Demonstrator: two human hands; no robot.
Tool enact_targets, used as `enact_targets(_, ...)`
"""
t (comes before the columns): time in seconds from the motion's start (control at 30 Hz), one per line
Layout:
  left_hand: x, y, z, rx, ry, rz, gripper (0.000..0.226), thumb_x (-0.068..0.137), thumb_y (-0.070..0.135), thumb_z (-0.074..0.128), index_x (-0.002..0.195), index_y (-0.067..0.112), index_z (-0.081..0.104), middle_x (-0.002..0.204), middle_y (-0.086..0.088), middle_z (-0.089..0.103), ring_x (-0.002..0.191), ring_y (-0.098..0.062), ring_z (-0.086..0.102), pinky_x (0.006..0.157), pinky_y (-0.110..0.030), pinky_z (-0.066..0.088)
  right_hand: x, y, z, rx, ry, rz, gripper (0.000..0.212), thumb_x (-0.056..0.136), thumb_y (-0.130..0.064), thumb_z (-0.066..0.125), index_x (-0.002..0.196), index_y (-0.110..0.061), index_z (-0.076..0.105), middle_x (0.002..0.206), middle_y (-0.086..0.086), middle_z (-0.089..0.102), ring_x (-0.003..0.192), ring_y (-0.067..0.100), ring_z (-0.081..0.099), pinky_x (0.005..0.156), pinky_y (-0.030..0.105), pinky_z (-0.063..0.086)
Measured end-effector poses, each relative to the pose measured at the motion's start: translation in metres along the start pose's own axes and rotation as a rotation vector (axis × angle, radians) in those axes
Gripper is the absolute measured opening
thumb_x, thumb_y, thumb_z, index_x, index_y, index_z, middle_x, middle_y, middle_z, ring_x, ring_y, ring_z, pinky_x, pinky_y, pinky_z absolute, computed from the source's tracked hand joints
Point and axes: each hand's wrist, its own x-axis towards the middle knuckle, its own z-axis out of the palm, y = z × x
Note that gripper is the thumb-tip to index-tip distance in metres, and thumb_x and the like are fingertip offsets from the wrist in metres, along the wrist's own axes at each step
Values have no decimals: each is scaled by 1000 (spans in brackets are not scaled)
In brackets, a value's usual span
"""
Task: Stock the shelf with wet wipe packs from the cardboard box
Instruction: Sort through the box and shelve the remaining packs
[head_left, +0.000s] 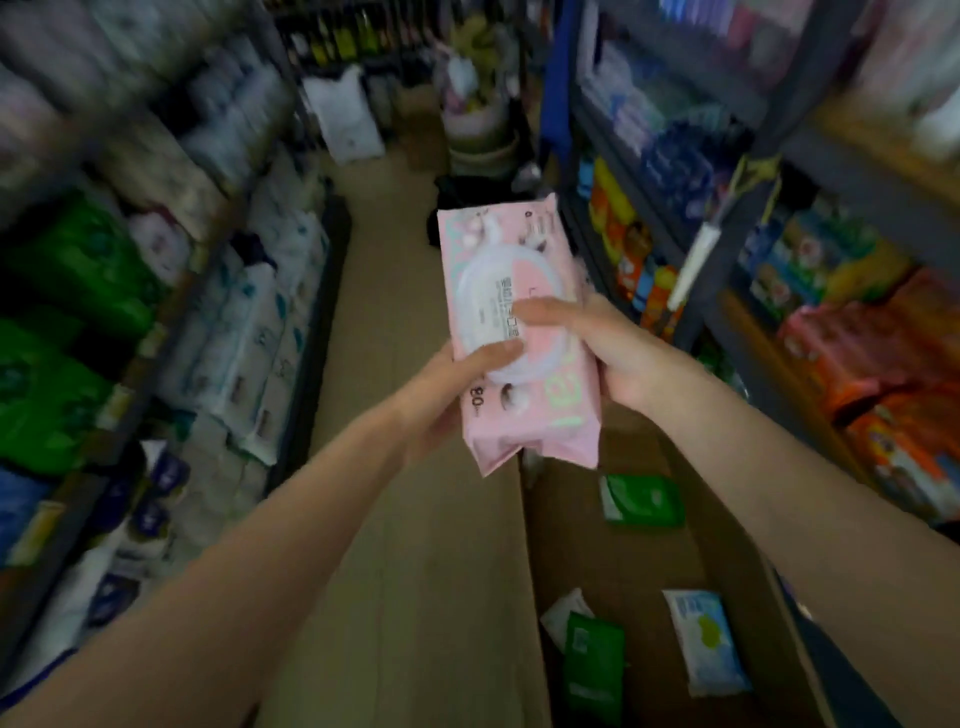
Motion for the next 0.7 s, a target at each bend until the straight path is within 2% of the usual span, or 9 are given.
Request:
enact_targets(0.07, -36, 35, -27, 82, 61, 74, 59, 75, 23, 67, 130, 13, 49, 117, -10, 67, 102, -26, 67, 83, -36, 56, -4, -30, 43, -1, -112, -66, 31, 76, -8, 66, 106, -16, 63, 93, 3, 75, 84, 18, 72, 71, 31, 59)
enact_targets(0.13, -74, 68, -57, 197, 176, 145, 70, 67, 28, 77, 130, 17, 48, 118, -6, 67, 105, -26, 66, 91, -42, 53, -4, -56, 88, -5, -233, -117, 29, 76, -7, 65, 104, -15, 64, 97, 5, 74, 87, 17, 71, 73, 29, 59)
enact_targets(0.2, -116, 103, -86, 302, 299, 231, 79, 61, 30, 83, 129, 21, 46, 117, -1, 67, 103, -22, 67, 91, -43, 53, -5, -81, 137, -28, -338, -161, 34, 75, -8, 68, 108, -13, 64, 107, 9, 70, 97, 21, 68, 82, 33, 57)
enact_targets(0.3, -186, 154, -126, 420, 453, 390, 67, 64, 17, 83, 116, 32, 44, 111, 8, 63, 95, -7, 65, 73, -23, 58, -8, -117, 213, -135, -442, -261, 49, 70, -10, 70, 117, -14, 59, 117, 10, 66, 106, 23, 64, 92, 38, 53)
enact_targets(0.4, -259, 192, -163, 527, 566, 527, 74, 46, 28, 85, 103, 45, 40, 113, 11, 59, 99, -5, 62, 79, -27, 56, -16, -158, 284, -158, -532, -403, 70, 65, -14, 72, 130, -20, 48, 122, 3, 64, 109, 18, 63, 84, 29, 56)
enact_targets(0.47, -301, 209, -184, 587, 628, 595, 77, 41, 36, 81, 105, 47, 40, 116, 12, 57, 105, -5, 60, 86, -31, 53, -23, -183, 324, -139, -564, -491, 74, 64, -16, 73, 132, -24, 44, 122, -1, 63, 107, 14, 64, 78, 25, 56)
enact_targets(0.57, -356, 230, -210, 626, 744, 674, 88, 48, 29, 86, 121, 42, 38, 121, 12, 56, 109, -7, 59, 86, -27, 53, -30, -205, 383, -138, -612, -570, 53, 76, -17, 64, 126, -26, 49, 117, 0, 64, 98, 12, 66, 74, 25, 57)
enact_targets(0.63, -391, 239, -227, 643, 832, 701, 96, 55, 22, 89, 134, 29, 34, 120, 13, 58, 106, -3, 60, 82, -20, 54, -32, -214, 426, -142, -651, -606, 43, 84, -15, 59, 126, -26, 50, 115, -2, 64, 97, 12, 65, 78, 28, 58)
enact_targets(0.7, -424, 246, -244, 659, 917, 722, 106, 49, 26, 91, 138, 26, 33, 119, 11, 60, 102, -1, 62, 78, -20, 55, -36, -221, 466, -207, -662, -714, 49, 85, -23, 63, 131, -28, 45, 120, -6, 61, 107, 13, 61, 91, 37, 54)
